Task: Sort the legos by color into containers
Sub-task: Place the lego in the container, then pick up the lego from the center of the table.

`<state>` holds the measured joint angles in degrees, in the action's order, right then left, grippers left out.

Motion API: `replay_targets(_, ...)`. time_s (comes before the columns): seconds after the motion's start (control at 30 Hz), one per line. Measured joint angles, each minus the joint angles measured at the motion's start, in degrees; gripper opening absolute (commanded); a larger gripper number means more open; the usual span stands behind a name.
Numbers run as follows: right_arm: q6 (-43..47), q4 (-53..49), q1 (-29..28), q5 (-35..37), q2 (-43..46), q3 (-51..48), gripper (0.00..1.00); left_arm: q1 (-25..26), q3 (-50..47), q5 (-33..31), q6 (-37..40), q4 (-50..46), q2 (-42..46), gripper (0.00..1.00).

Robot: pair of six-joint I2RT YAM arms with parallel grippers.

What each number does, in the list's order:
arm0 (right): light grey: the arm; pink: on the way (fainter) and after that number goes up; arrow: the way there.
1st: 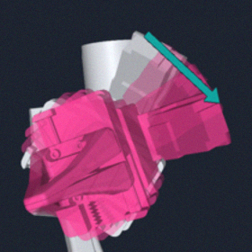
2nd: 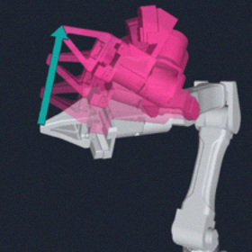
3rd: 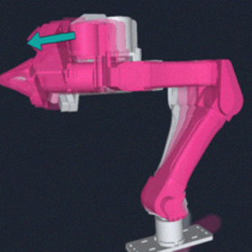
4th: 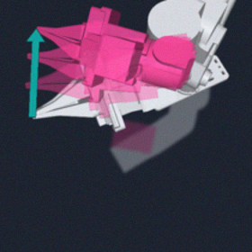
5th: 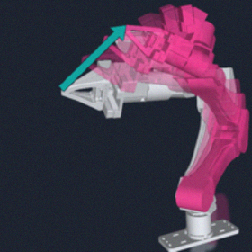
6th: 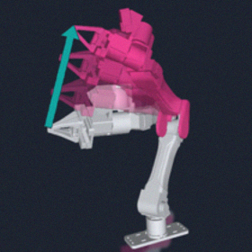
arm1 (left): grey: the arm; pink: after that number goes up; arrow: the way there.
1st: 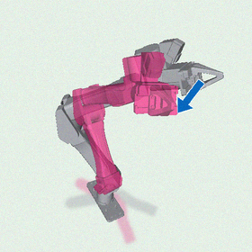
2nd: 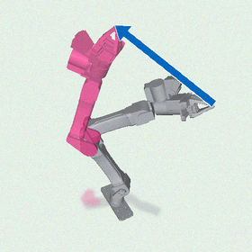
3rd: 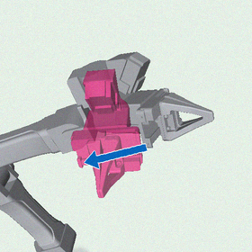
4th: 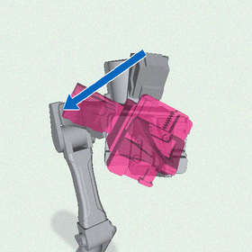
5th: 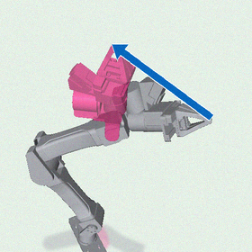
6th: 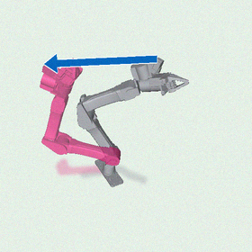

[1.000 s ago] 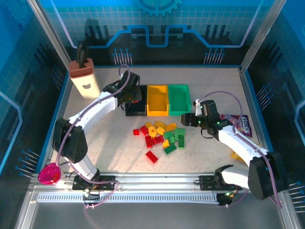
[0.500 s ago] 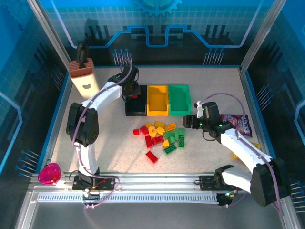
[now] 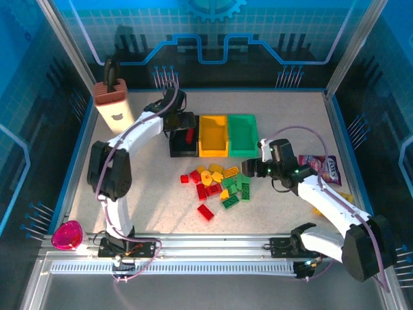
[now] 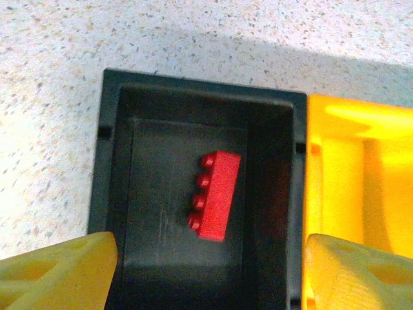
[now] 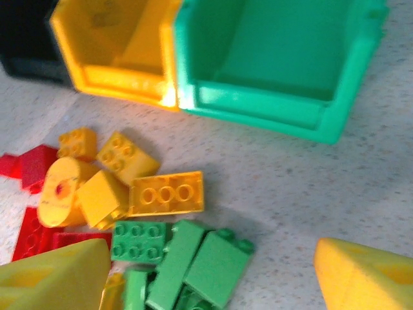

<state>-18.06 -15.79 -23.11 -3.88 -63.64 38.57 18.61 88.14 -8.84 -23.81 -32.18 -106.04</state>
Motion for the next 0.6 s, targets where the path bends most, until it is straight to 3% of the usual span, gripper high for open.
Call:
replay_targets(0.27, 5.03, -3.65, -14.23, 1.6, -6.34, 9.92, 0.82, 0.59, -22.73, 0.28, -1.73, 8.11, 26.18, 0.74)
replay_targets(0.47, 7.61, -7.8, -22.88, 1.75, -20.63, 23.61, 0.78, 0.63, -43.52, 0.13, -7.91, 11.96, 39.89, 0.73)
replay_targets(0.6, 6.14, -10.1, -27.82, 2.45, -31.5, 33.03, 0.77, 0.63, -52.15, -0.35, -11.54, 10.78, 45.42, 0.73)
